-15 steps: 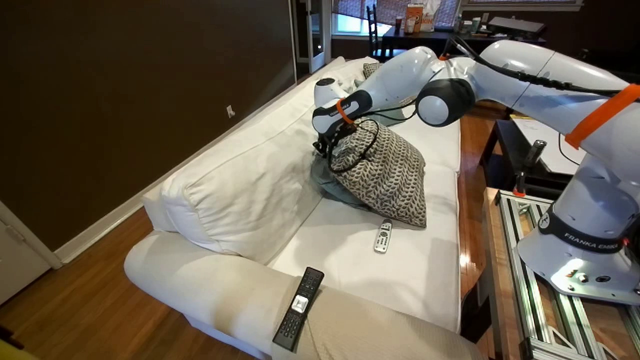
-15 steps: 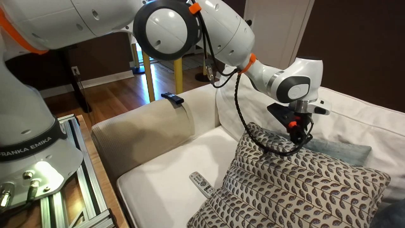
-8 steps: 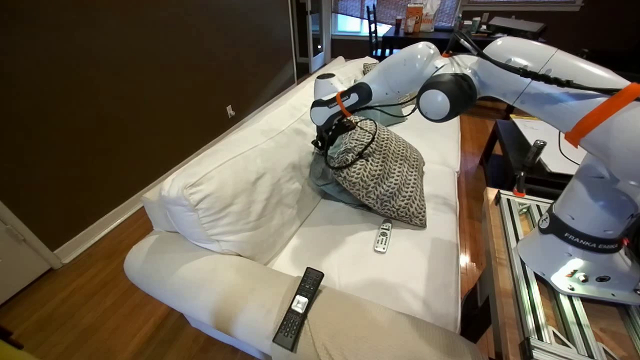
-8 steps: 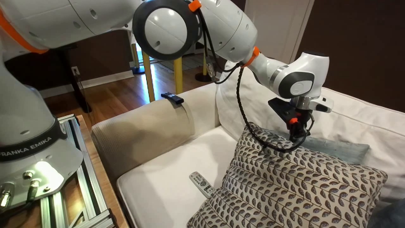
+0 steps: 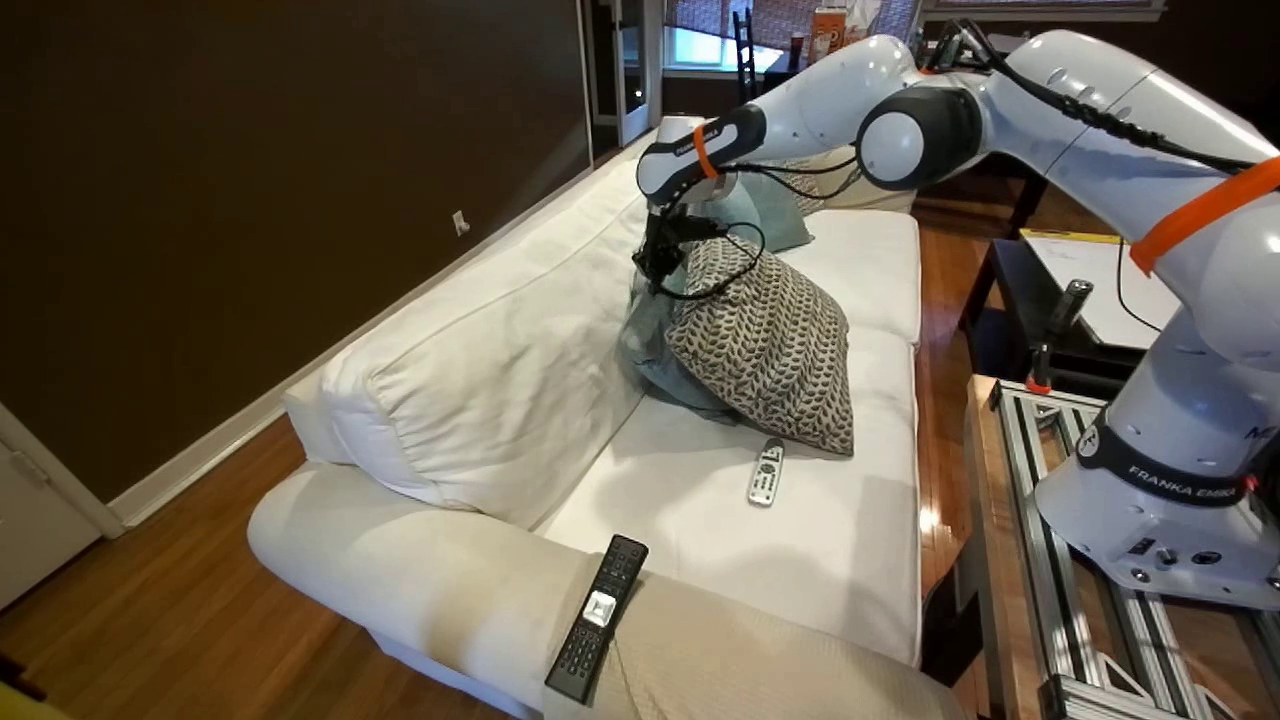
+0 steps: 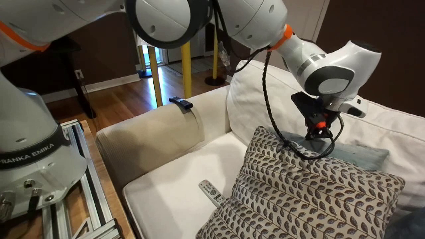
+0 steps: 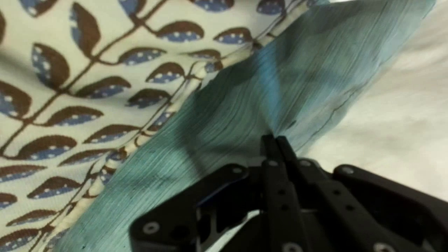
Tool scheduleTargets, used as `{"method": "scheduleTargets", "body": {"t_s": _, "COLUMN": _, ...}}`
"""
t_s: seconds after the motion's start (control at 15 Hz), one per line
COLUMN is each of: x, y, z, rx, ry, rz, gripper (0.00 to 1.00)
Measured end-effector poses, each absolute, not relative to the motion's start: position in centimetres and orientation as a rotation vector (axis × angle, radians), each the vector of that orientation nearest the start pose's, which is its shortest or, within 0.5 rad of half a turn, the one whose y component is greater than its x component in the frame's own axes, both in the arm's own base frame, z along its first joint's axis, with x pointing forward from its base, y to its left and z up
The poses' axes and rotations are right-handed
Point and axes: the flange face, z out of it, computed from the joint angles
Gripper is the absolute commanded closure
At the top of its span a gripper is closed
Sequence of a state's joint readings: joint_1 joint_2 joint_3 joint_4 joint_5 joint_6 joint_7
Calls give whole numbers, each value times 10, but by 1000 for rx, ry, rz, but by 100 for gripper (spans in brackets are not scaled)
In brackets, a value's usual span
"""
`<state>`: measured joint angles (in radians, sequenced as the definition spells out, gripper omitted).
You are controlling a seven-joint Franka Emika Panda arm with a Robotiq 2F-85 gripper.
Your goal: Move the brown pillow to the right then move the grey pillow to the left.
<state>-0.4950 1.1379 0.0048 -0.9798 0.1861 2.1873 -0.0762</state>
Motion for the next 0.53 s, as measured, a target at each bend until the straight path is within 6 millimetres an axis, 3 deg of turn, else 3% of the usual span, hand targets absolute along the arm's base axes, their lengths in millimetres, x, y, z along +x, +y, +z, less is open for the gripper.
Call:
{"method": "scheduleTargets", "body": {"t_s": 0.2, "x": 692, "y": -363, "z": 185, "rx": -2810, "ry": 748, "rz": -200, "gripper": 99}}
{"method": "scheduleTargets", "body": {"t_s": 0.53, "x": 685, "y": -340, "z": 225, "rx": -2646, "ry": 727, "rz": -240, "gripper": 99}}
